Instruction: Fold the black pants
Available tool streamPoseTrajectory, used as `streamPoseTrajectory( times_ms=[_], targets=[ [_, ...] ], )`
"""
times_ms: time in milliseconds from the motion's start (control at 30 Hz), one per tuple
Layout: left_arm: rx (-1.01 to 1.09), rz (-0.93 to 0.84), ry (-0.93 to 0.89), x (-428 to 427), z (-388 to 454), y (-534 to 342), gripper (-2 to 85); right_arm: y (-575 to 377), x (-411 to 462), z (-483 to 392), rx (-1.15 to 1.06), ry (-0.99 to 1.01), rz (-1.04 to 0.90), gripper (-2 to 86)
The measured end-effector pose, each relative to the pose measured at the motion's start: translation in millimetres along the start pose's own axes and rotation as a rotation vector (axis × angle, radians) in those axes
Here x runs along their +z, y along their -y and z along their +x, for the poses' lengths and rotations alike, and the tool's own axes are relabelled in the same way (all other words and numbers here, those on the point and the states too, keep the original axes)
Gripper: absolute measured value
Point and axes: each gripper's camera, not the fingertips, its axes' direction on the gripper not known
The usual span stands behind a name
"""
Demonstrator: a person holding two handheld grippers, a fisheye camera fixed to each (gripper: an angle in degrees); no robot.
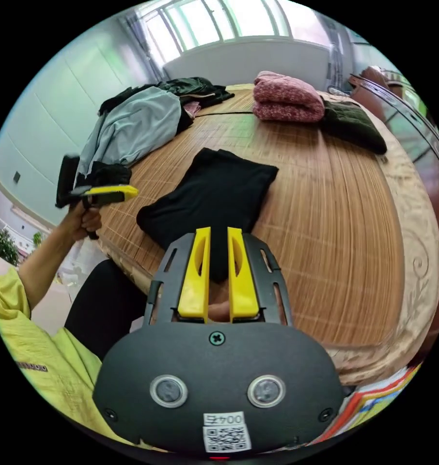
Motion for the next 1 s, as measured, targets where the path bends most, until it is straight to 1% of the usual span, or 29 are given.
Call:
streamPoseTrajectory(
  times_ms=[67, 167, 333, 467, 567, 733, 800, 833, 867, 933, 967, 1000],
  targets=[
    [-0.038, 0.057, -0.031, -6.2, -6.2, -45.8, 6.5, -29.3, -7.0, 13.0, 0.069, 0.035, 0.062, 9.5],
    [-0.032, 0.049, -0.001, -5.3, -7.3, -76.7, 7.6, -65.7, -11.3, 29.2, 0.103, 0.086, 0.109, 11.0],
    [0.093, 0.012, 0.153, -5.9, 1.9, -90.1, 9.0, -82.1, -7.3, 27.7, -0.007, 0.016, 0.041, 11.2],
    [0.156, -0.078, 0.189, -0.9, 0.2, -95.9, 9.6, -85.1, 3.0, 25.6, -0.077, -0.021, -0.029, 10.9],
    [0.185, -0.094, 0.227, -2.5, 0.3, -101.5, 8.7, -88.5, 8.7, 25.1, -0.109, -0.028, -0.059, 10.0],
    [0.206, -0.097, 0.233, -9.0, 6.6, -111.4, 3.6, -90.3, 15.1, 28.2, -0.103, -0.030, -0.104, 3.3],
    [0.177, -0.091, 0.198, -18.5, 4.5, -118.6, 2.7, -94.6, 9.2, 27.3, -0.119, -0.060, -0.122, 2.4],
    [0.150, -0.077, 0.148, -28.1, 0.5, -126.8, 2.4, -100.0, 1.8, 29.2, -0.114, -0.061, -0.124, 1.8],
    [0.128, -0.062, 0.108, -36.9, -2.8, -138.5, 2.1, -103.4, -2.2, 31.2, -0.106, -0.048, -0.124, 1.6],
    [0.101, -0.067, 0.071, -40.5, -5.7, -160.5, 1.9, -120.8, -10.7, 44.3, -0.019, 0.101, -0.127, 1.1],
    [0.090, -0.105, 0.072, -35.1, -6.5, -174.4, 1.9, -125.3, -8.9, 46.8, 0.003, 0.132, -0.142, 1.0],
    [0.087, -0.105, 0.066, -33.4, -6.5, -180.8, 1.9, -134.1, -1.7, 47.7, 0.016, 0.137, -0.189, 1.2]
  ],
)
